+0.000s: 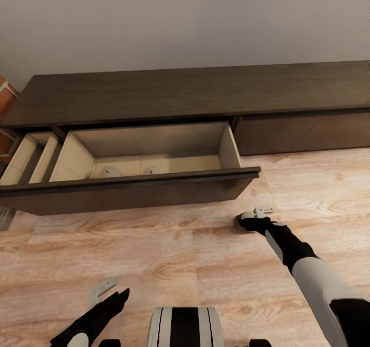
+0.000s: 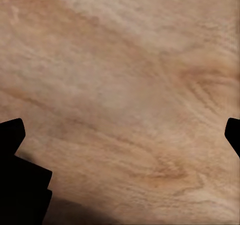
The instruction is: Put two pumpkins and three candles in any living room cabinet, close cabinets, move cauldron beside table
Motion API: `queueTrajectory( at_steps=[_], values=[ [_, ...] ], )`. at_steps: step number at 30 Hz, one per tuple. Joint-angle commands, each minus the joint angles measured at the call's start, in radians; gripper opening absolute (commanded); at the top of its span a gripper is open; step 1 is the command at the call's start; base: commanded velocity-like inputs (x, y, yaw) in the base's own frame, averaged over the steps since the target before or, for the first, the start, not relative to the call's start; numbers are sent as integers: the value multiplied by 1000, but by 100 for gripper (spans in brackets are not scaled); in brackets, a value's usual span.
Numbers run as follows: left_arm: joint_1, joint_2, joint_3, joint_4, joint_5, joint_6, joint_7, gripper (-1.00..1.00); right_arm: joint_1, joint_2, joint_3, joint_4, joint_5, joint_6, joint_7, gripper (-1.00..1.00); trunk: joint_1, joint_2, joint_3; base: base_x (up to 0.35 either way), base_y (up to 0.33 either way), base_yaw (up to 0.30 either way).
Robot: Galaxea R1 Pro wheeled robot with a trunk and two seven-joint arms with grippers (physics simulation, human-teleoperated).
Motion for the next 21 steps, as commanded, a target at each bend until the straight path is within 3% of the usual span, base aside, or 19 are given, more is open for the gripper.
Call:
queueTrajectory(
  at_steps=[1, 3, 5, 6, 8, 9, 10, 13, 15, 16, 21],
  values=[
    [0, 0, 0, -1, 0, 0, 0, 100, 30, -10, 0, -42, -4, 33, 0, -100, 0, 0, 4, -24, -14, 0],
    [0, 1, 1, -1, 1, 1, 0, 100, 70, -26, -1, -95, -8, 73, 0, -100, -1, 1, 12, -17, -10, 0],
    [-1, 1, 1, -1, 2, 1, 0, 100, 146, -59, -23, -192, -23, 128, 0, -100, -2, 1, 19, -9, -5, 0],
    [-1, 1, 1, -2, 3, 1, 0, 100, 202, -79, -58, -265, -37, 156, -1, -100, -3, 1, 23, -5, -3, 0],
    [-1, 1, 2, -2, 4, 1, 0, 100, 255, -94, -104, -337, -47, 183, -1, -100, -4, 2, 31, -4, -2, 0],
    [-1, 2, 2, -2, 5, 1, 0, 100, 305, -103, -153, -412, -54, 216, -1, -100, -4, 2, 35, -2, -1, 0],
    [-1, 2, 2, -2, 6, 1, 0, 100, 328, -106, -174, -453, -56, 234, 0, -100, -5, 2, 39, -2, -1, 0],
    [-1, 2, 2, -2, 8, 0, 2, 100, 444, -116, -250, -712, -63, 332, 2, -100, -6, 3, 50, 0, 0, 0],
    [-1, 3, 2, -2, 8, 0, 5, 100, 469, -117, -261, -778, -65, 347, 2, -100, -7, 3, 58, 0, 0, 0],
    [-1, 3, 3, -2, 8, -1, 15, 100, 494, -118, -273, -858, -66, 364, 3, -100, -7, 4, 62, 0, 0, 0],
    [0, 5, 4, 5, 6, -16, 44, 100, 511, -118, -282, -971, -65, 397, 2, -100, -9, 5, 81, 0, 0, 0]
  ],
)
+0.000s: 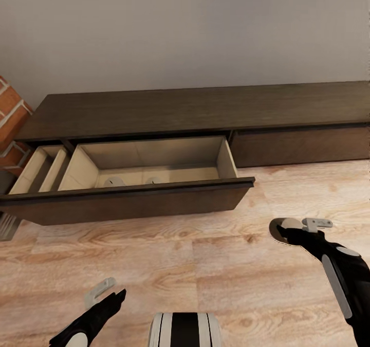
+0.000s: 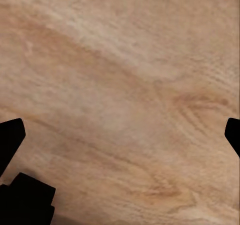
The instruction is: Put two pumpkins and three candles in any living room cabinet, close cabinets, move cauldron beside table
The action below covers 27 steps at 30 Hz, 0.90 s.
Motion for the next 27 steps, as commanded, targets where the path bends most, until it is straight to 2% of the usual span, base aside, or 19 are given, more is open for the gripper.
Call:
queueTrajectory(
  at_steps=[1, 3, 4, 6, 11, 13, 15, 16, 17, 18, 21, 25, 27],
  values=[
    [0, 3, 11, 4, 0, -17, 8, 100, 4, 1, -6, -38, -1, 33, -1, -100, 0, 0, 4, 0, 0, 0],
    [0, 3, 36, 7, -1, -32, 9, 100, 6, 2, -18, -70, -1, 74, -1, -100, -1, 1, 12, 0, 0, 0],
    [0, 3, 63, 13, 1, -41, 7, 100, 7, 4, -32, -97, -2, 116, -2, -100, -2, 1, 16, 0, 0, 0],
    [0, 2, 94, 30, 4, -48, 4, 100, 7, 3, -53, -126, -2, 175, -2, -100, -3, 1, 23, 0, 0, 0],
    [-1, 0, 123, 65, 7, -52, 3, 100, -30, 0, -74, -151, -1, 257, -5, -100, -5, 3, 43, 0, 0, 0],
    [-3, 0, 128, 86, 7, -54, 3, 100, -71, -1, -76, -154, -1, 292, -7, -100, -6, 3, 50, 0, 0, 0],
    [-6, 0, 130, 106, 7, -55, 4, 100, -155, -1, -78, -157, -1, 371, -7, -100, -13, 17, 57, 0, 0, 0],
    [-6, 1, 130, 109, 7, -55, 4, 100, -180, 0, -78, -157, -1, 388, -7, -100, -17, 24, 60, 0, 0, 0],
    [-7, 3, 131, 113, 8, -55, 4, 100, -233, 2, -77, -158, 1, 401, -7, -100, -21, 31, 63, 0, 0, 45],
    [-7, 4, 132, 115, 8, -54, 4, 100, -283, 5, -75, -158, 4, 401, -8, -100, -25, 38, 66, 0, 0, 120],
    [-7, 7, 136, 118, 28, -50, 4, 100, -370, 13, -72, -158, 23, 401, -11, -100, -36, 59, 75, 0, 0, 186],
    [-7, 8, 139, 120, 41, -48, 3, 100, -432, 17, -69, -159, 35, 401, -12, -100, -52, 87, 88, 0, 0, 115],
    [-7, 8, 139, 124, 44, -48, 2, 100, -496, 19, -68, -159, 39, 401, -13, -100, -59, 101, 94, 0, 0, 35]
  ],
)
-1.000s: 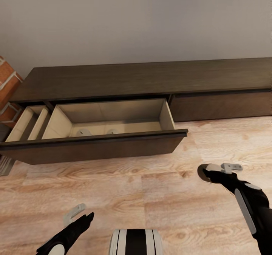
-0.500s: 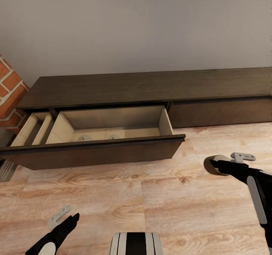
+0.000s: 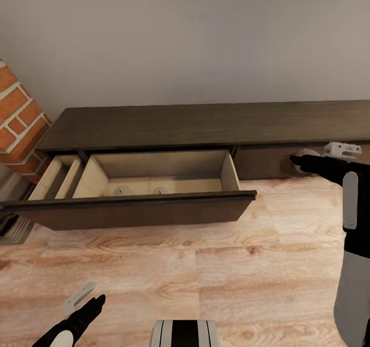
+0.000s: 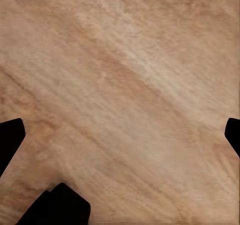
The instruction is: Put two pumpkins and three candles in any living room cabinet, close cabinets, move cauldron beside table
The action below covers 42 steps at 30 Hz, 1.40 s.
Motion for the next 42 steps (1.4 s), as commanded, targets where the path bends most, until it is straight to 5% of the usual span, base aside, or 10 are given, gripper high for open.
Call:
queueTrajectory(
  at_steps=[1, 10, 14, 16, 28, 31, 32, 34, 40, 42],
  values=[
    [0, 0, 0, 1, 0, 0, 0, 100, -11, 0, 1, 1, 0, 0, 0, -100, -4, 7, 3, 0, 0, 19],
    [1, -1, 6, 34, 1, -10, 2, 100, -34, 49, 102, 25, -6, 0, 1, -100, -38, 70, 31, 0, 0, 5],
    [14, 1, 70, 24, 6, -8, 3, 100, -38, 124, 115, 84, 1, 0, 0, -100, -54, 98, 44, 0, 0, 0],
    [43, 2, 136, 3, 9, -3, 0, 100, -39, 165, 119, 112, 4, 0, -1, -100, -61, 112, 50, 0, 0, 0],
    [65, -1, 197, 0, 11, -2, -3, 100, -27, 223, 165, 61, 5, 0, -1, -100, -107, 196, 92, 0, 0, -17],
    [67, 1, 222, 18, 44, 1, -11, 100, -24, 240, 183, 58, 5, 0, -1, -100, -119, 217, 106, 0, 0, -10],
    [93, 19, 246, 18, 104, 44, -15, 100, -20, 248, 188, 58, 5, 0, -1, -100, -123, 224, 111, 0, 0, -2],
    [117, 31, 263, 19, 124, 76, -16, 100, -2, 250, 190, 55, 3, 0, -1, -100, -130, 238, 120, 0, 0, -1],
    [131, 31, 232, 36, 105, 87, -65, 100, 44, 271, 218, 47, 4, 0, -1, -100, -146, 266, 143, 0, 0, 0],
    [132, 30, 181, 31, 42, 77, -83, 100, 62, 304, 239, 44, 5, 0, -2, -100, -146, 266, 146, 0, 0, 0]
  ],
)
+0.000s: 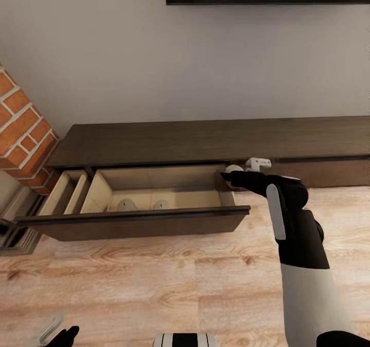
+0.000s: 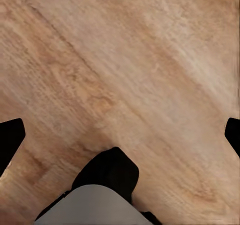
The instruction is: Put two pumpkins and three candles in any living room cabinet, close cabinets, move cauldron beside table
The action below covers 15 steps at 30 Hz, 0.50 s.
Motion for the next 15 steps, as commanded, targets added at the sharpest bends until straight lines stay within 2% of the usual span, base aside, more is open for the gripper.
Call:
queueTrajectory(
  at_steps=[1, 2, 6, 15],
  values=[
    [0, 0, -6, -1, -11, -5, -2, 100, 6, 5, 3, -1, 17, 0, -1, -100, 0, 0, 2, 0, 0, 0],
    [0, 0, -14, -4, -25, -15, -5, 100, 16, 12, 7, -2, 17, 0, -1, -100, 0, 0, 3, 0, 0, 0],
    [-1, -1, -28, -7, -44, -28, -8, 100, 30, 21, 22, -2, 15, 0, -38, -100, 0, 0, 10, 0, 0, 0],
    [-4, -3, -43, 6, -52, -36, -10, 100, 42, 35, 66, -10, 14, 0, -79, -100, 0, 0, 25, 0, 0, 0]
  ],
)
